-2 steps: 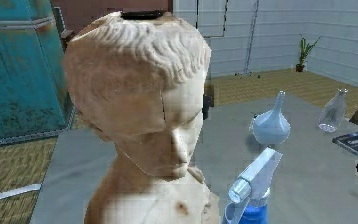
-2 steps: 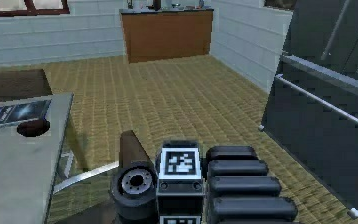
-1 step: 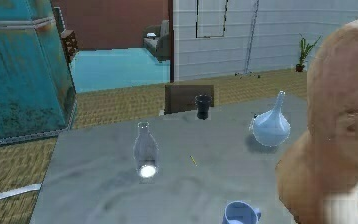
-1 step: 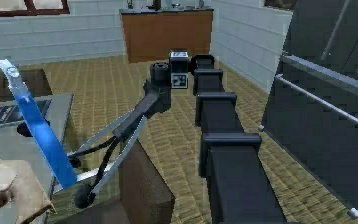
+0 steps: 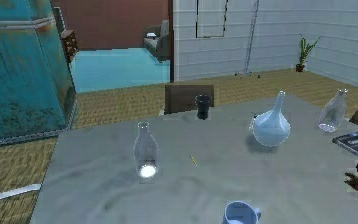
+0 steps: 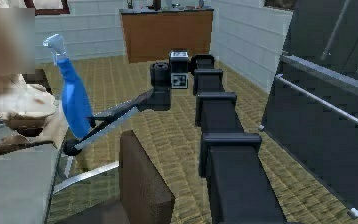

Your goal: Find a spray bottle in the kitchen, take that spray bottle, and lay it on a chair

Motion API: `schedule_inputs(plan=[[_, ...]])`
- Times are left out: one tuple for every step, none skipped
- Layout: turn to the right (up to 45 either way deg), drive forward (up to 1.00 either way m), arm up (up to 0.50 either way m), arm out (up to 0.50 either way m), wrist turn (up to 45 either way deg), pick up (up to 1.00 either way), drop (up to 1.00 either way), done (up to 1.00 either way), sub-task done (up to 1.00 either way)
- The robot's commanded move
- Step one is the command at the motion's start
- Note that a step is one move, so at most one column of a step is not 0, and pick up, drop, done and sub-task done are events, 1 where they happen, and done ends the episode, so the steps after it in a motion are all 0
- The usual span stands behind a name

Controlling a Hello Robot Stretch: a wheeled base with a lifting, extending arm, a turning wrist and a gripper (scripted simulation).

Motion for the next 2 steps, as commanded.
schedule_inputs(plan=[[0.0,0.00,-0.36,0.00,0.0,0.00,0.00,0.00,0.00],[0.0,0.00,-0.50,0.00,0.0,0.00,0.00,0.00,0.00]])
